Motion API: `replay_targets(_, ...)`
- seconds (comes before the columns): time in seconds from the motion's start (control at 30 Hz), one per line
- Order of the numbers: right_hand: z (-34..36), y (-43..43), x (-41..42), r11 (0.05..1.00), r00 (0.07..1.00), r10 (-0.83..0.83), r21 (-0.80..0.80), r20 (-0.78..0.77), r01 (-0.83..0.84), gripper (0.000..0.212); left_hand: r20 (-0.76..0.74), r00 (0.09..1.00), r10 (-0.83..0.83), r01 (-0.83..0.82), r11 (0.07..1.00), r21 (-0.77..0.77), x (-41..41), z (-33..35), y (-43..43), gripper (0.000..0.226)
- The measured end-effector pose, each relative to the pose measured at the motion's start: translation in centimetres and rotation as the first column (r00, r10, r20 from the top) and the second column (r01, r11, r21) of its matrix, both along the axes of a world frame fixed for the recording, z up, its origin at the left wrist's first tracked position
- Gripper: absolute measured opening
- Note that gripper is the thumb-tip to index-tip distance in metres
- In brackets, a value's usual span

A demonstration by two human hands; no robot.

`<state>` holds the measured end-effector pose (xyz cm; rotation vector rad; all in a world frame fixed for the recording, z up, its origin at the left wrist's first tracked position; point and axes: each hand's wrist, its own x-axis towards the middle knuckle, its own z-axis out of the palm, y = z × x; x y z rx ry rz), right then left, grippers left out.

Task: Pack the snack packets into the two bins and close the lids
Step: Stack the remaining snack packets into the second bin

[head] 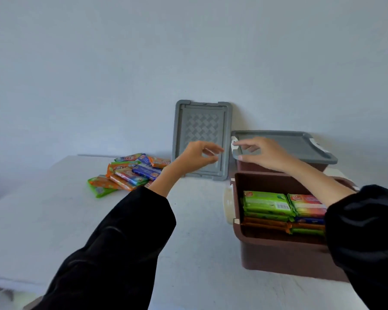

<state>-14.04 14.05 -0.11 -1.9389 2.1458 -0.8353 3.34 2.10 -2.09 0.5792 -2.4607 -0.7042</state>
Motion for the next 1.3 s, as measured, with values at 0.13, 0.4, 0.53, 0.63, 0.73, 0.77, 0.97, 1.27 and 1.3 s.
replay_targets(0.13,0.6,-6.8,5.4,0.995,0.996,0.093,-0.021,0.003,-0.093,0.048,-0.038,0.983,0.179,-0.180,0.984,-0.009,6.2,-0.1,-5.0,0.026)
replay_targets(0.4,-1.8,-18.8,14.0,0.979,0.982,0.189,0.083,0.003,-0.189,0.050,0.070,0.870,0.488,-0.491,0.870,0.037,16.8,-2.5,-15.0,0.037)
replay_targets(0.53,-5.0,-22.9,16.3,0.969,0.982,0.188,0.157,0.019,-0.188,0.049,0.255,0.781,0.570,-0.598,0.801,0.043,20.6,-5.7,-19.0,0.046)
replay_targets(0.63,-7.9,-25.2,17.2,0.960,0.982,0.187,0.206,0.041,-0.191,0.048,0.329,0.755,0.567,-0.624,0.776,0.094,22.6,-8.5,-20.6,0.048)
replay_targets(0.73,-11.0,-26.8,17.6,0.949,0.977,0.214,0.239,-0.018,-0.204,0.045,0.387,0.760,0.522,-0.611,0.777,0.152,23.7,-10.4,-21.4,0.045)
replay_targets(0.77,-11.9,-27.1,17.7,0.945,0.971,0.231,0.254,-0.066,-0.207,0.045,0.402,0.767,0.500,-0.599,0.783,0.169,23.9,-10.9,-21.5,0.044)
replay_targets(0.97,-15.3,-26.7,18.2,0.940,0.951,0.236,0.296,-0.200,-0.171,0.046,0.426,0.795,0.432,-0.543,0.819,0.184,25.3,-11.3,-21.5,0.048)
replay_targets(1.27,-16.1,-22.3,16.7,0.981,0.965,0.184,0.091,-0.188,-0.169,0.044,0.395,0.807,0.438,-0.486,0.873,0.025,28.1,-11.1,-19.6,0.054)
replay_targets(1.3,-15.9,-22.2,16.5,0.980,0.963,0.195,0.083,-0.185,-0.182,0.044,0.403,0.803,0.439,-0.485,0.874,0.016,28.5,-11.0,-19.2,0.053)
